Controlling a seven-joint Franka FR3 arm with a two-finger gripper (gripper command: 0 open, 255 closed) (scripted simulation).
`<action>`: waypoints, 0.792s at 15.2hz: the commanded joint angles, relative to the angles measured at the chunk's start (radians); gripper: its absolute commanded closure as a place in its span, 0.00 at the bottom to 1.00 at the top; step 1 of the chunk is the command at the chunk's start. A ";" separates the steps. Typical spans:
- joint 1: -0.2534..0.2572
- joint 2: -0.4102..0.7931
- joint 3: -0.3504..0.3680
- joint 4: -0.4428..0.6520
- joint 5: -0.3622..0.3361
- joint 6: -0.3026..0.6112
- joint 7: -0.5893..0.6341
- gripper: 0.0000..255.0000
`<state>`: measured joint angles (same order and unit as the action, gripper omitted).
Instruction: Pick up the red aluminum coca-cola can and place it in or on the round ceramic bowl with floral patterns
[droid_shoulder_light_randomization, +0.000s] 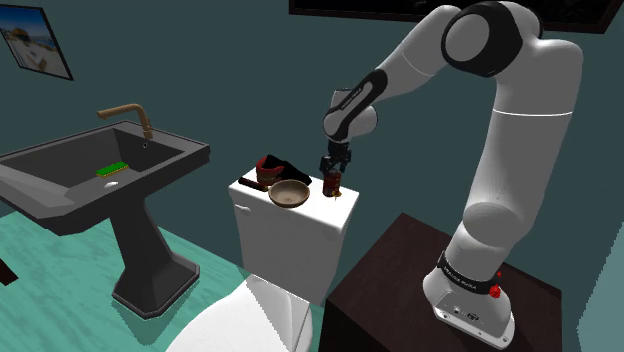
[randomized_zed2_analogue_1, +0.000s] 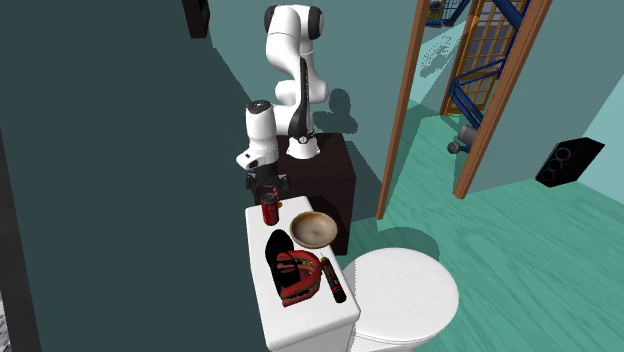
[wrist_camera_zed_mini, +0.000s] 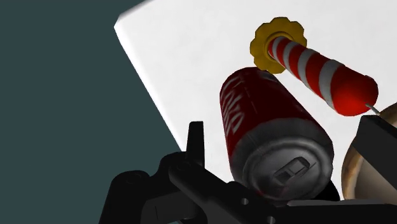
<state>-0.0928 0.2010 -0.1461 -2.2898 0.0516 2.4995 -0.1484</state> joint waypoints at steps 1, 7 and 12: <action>-0.002 0.030 0.003 -0.002 0.009 0.032 -0.006 0.00; -0.002 0.030 0.003 -0.002 0.008 0.032 -0.006 0.00; -0.002 0.030 0.003 -0.002 0.008 0.032 -0.006 1.00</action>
<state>-0.0946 0.2310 -0.1429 -2.2916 0.0600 2.5314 -0.1541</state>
